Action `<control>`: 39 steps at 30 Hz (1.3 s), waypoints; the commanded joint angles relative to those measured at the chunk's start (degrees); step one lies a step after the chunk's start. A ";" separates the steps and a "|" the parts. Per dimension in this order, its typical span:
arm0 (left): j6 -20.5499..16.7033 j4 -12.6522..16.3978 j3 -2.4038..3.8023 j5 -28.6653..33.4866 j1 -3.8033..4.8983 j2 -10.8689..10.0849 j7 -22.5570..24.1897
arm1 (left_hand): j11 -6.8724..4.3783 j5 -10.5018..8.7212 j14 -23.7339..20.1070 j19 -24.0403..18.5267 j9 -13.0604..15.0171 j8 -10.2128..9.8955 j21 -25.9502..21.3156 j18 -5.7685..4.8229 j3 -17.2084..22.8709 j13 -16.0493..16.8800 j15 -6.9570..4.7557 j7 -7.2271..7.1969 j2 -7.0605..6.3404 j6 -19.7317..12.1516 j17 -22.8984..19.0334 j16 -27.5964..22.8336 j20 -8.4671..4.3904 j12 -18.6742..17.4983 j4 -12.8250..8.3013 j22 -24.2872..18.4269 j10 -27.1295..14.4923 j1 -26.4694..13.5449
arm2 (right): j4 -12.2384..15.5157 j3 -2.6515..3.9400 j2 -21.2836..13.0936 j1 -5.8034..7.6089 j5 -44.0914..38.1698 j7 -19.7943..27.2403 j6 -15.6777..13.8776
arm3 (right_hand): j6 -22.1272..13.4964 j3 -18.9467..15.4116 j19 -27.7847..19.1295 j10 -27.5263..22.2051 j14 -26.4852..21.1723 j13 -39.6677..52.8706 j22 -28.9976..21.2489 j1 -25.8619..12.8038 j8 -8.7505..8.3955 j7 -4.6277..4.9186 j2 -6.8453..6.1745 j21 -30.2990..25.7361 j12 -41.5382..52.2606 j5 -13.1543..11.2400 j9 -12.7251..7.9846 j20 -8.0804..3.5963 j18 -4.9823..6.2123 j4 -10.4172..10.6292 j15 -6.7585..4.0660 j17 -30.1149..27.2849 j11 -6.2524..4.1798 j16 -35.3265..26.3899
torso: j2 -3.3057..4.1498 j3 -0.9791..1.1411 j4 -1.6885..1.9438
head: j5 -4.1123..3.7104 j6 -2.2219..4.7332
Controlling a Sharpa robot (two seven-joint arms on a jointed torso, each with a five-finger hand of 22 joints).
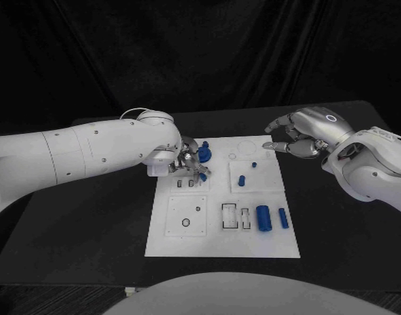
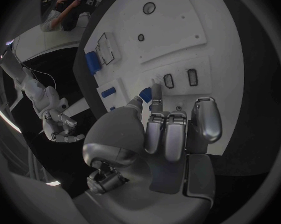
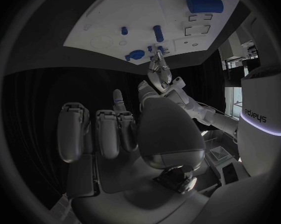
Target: Assemble the parts on the task board
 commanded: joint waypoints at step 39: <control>0.84 0.51 0.05 0.10 -0.17 -0.52 1.49 | -0.06 7.27 5.11 -1.09 3.18 -5.94 -2.00 0.58 8.34 9.87 -0.25 0.03 -1.72 1.13 13.81 -0.17 -0.12 -2.16 -6.85 -0.41 1.83 2.42 | -0.03 0.04 -0.40 -0.55 0.26 -0.87 1.92 | 0.44 -0.31 1.97 3.37 4.59 10.35 11.99 0.98 -0.09 0.14 1.39 -0.41 -0.90 2.00 -0.62 0.46 0.08 -0.85 0.54 7.51 0.55 -0.33 | -0.09 0.03 0.04 | 0.54 -0.01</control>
